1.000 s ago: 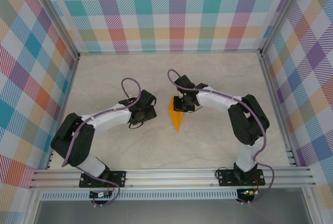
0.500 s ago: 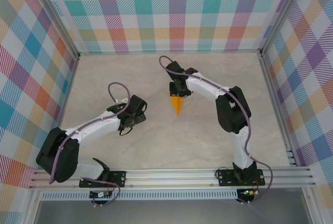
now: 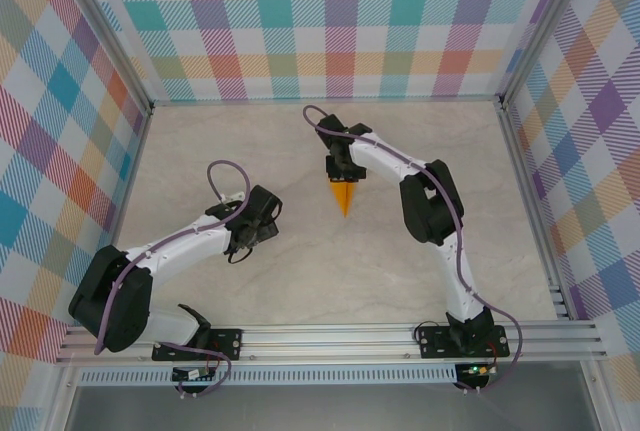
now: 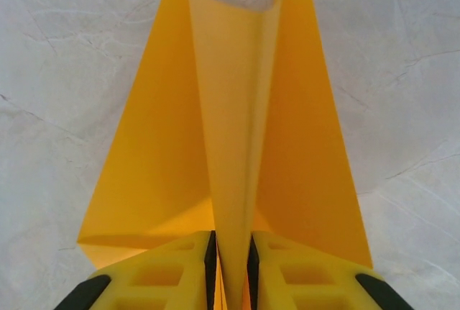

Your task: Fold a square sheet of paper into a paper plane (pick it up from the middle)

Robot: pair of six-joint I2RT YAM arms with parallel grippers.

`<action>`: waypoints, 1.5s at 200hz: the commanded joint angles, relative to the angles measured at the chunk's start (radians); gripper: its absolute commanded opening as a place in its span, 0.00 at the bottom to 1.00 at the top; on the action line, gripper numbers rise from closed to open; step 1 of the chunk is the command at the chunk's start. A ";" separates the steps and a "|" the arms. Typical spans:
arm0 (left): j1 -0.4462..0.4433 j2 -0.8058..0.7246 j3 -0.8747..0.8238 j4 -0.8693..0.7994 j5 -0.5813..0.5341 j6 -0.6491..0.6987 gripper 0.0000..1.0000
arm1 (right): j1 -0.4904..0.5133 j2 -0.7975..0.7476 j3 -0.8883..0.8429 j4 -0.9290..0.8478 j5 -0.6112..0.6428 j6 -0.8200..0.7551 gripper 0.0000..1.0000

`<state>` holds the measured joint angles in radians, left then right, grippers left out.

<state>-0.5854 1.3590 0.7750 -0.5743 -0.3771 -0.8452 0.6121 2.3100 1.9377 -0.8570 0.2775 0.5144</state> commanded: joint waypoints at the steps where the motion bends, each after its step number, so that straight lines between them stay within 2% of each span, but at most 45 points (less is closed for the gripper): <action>1: 0.013 -0.015 -0.001 -0.025 -0.024 0.003 0.90 | -0.001 0.019 0.034 -0.040 -0.024 -0.009 0.23; 38: 0.016 -0.018 0.026 -0.044 -0.032 0.013 0.91 | -0.002 -0.033 0.055 -0.062 -0.027 -0.011 0.32; 75: 0.033 -0.038 0.088 -0.082 -0.081 0.044 0.91 | -0.003 -0.194 -0.005 -0.027 -0.038 -0.008 0.55; 111: 0.092 -0.083 0.125 -0.067 -0.109 0.157 0.92 | -0.022 -0.392 -0.170 0.059 0.045 -0.006 0.76; 123: 0.116 -0.103 0.125 -0.042 -0.114 0.217 0.95 | -0.035 -0.470 -0.258 0.110 0.100 -0.015 0.82; 127: 0.121 -0.112 0.122 -0.035 -0.123 0.229 1.00 | -0.043 -0.497 -0.289 0.128 0.115 -0.017 0.84; 156: 0.173 -0.182 0.065 0.075 -0.175 0.318 1.00 | -0.121 -0.724 -0.533 0.272 0.168 -0.039 1.00; 183: 0.237 -0.230 -0.007 0.184 -0.273 0.358 1.00 | -0.208 -0.926 -0.751 0.367 0.263 -0.066 1.00; 206: 0.301 -0.255 -0.083 0.327 -0.262 0.429 1.00 | -0.290 -1.059 -0.941 0.450 0.353 -0.063 1.00; 245: 0.346 -0.275 -0.264 0.639 -0.290 0.599 1.00 | -0.416 -1.179 -1.228 0.640 0.371 -0.075 1.00; 260: 0.375 -0.285 -0.338 0.760 -0.252 0.638 1.00 | -0.431 -1.191 -1.355 0.825 0.394 -0.151 1.00; 276: 0.415 -0.281 -0.390 0.843 -0.190 0.667 1.00 | -0.460 -1.179 -1.409 0.873 0.394 -0.147 1.00; 300: 0.445 -0.265 -0.436 0.958 -0.068 0.728 1.00 | -0.465 -1.146 -1.467 1.014 0.379 -0.226 1.00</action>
<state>-0.1764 1.0962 0.3725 0.1555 -0.5636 -0.2180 0.1562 1.1446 0.4999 -0.0929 0.6422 0.3775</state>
